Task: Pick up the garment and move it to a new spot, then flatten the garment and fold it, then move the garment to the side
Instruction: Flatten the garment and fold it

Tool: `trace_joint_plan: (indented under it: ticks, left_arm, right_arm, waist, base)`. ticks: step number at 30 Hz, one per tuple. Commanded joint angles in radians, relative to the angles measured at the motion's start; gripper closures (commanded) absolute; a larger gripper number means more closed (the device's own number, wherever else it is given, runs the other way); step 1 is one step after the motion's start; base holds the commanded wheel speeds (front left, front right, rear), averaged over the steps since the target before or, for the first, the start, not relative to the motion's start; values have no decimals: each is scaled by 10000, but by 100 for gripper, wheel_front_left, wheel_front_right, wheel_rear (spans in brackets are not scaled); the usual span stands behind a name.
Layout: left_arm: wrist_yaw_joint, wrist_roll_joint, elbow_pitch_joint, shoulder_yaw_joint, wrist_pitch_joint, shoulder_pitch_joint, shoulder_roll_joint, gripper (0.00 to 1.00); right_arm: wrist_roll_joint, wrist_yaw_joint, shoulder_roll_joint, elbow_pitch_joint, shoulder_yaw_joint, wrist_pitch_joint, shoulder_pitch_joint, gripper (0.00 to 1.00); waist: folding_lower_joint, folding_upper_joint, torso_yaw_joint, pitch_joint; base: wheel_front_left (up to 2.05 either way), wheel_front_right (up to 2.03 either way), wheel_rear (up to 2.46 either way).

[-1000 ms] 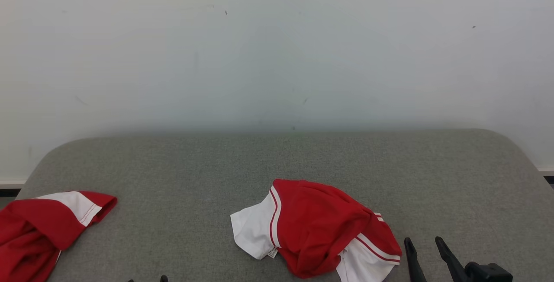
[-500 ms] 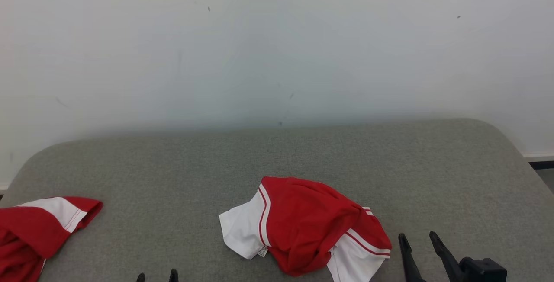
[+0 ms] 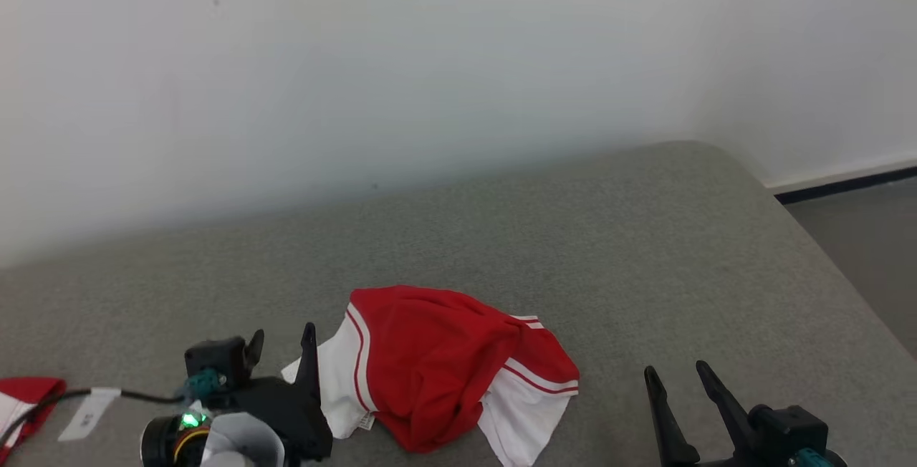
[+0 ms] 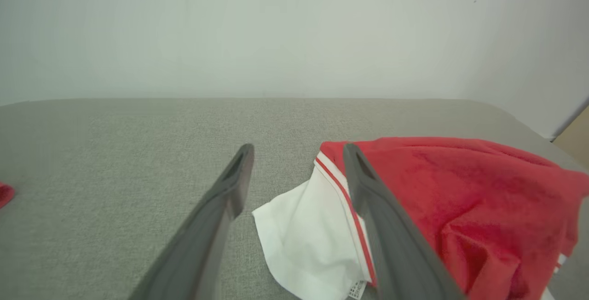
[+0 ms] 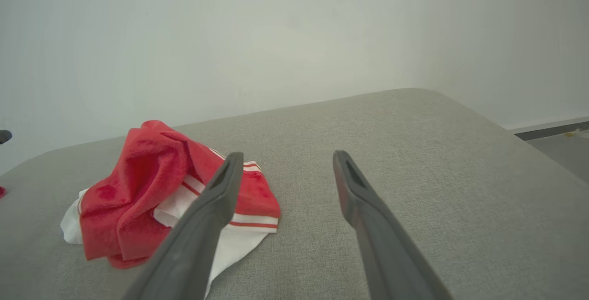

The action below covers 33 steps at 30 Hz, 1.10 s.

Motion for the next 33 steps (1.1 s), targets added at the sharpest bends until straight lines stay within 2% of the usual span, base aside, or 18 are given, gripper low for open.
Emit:
trace_joint_plan:
  ticks: [1,8,9,11,14,17,18,19,20,21,27,32,33]
  left_arm:
    - [112,-267,264,51,300,-457,-15,0]
    - [403,-2112,1318,-495,2467,-1924,-23,0]
    - [645,-2548,1537,-812,3110,-2181,-21,0]
    - [907,-2883,1664,-1086,3586,-2435,-9,0]
    - [1286,-3202,1837,-1487,4097,-2636,-12,0]
    - [1514,-3153,1882,-1755,3995,-2762,-15,0]
    - [1523,-3136,1935,-1867,4009,-2769,-14,14]
    - [1486,-3129,1981,-1984,4035,-2766,-15,57]
    - [1484,-3071,2010,-2055,3953,-2784,-15,84]
    - [1478,-3025,2076,-2140,3923,-2800,-14,100]
    - [1280,-3115,1958,-2390,3135,-3126,-19,100]
    - [1030,-3291,1162,-2648,1638,-4077,-18,100]
    - [1030,-3291,1162,-2648,1638,-4077,-18,100]
  right_arm:
    - [-44,-22,-47,-136,5,55,-108,0]
    - [1,-22,-90,-443,102,237,-188,0]
    - [66,-22,-79,-483,114,253,-188,0]
    - [102,-22,-68,-500,131,251,-190,0]
    - [101,-22,-62,-488,130,254,-190,0]
    - [164,-22,-41,-467,195,224,-273,0]
    - [184,-22,-36,-453,219,210,-288,0]
    - [186,-22,-33,-442,260,201,-313,0]
    - [191,-22,-29,-434,297,196,-338,0]
    - [189,-22,-31,-421,319,197,-357,0]
    - [234,-22,-22,-363,369,180,-409,0]
    - [240,-22,-14,-359,356,164,-412,0]
    - [240,-22,-14,-359,356,164,-412,0]
  waist:
    - [-1,-1,-1006,578]
    - [-1,-1,-1944,1076]
    - [-1,-1,-2080,1156]
    - [-1,-1,-2154,1199]
    - [-1,-1,-2195,1199]
    - [-1,-1,-2194,1164]
    - [-1,-1,-2188,1150]
    - [-1,-1,-2177,1130]
    - [-1,-1,-2165,1105]
    - [-1,-1,-2154,1074]
    - [-1,-1,-2130,918]
    - [-1,-1,-2065,880]
    - [-1,-1,-2065,880]
  base:
    - [0,0,0]
    - [0,0,0]
    - [0,0,0]
    - [0,0,0]
    - [0,0,0]
    - [0,0,0]
    - [0,0,0]
    - [0,0,0]
    - [0,0,0]
    - [0,0,0]
    - [0,0,0]
    - [0,0,0]
    - [0,0,0]
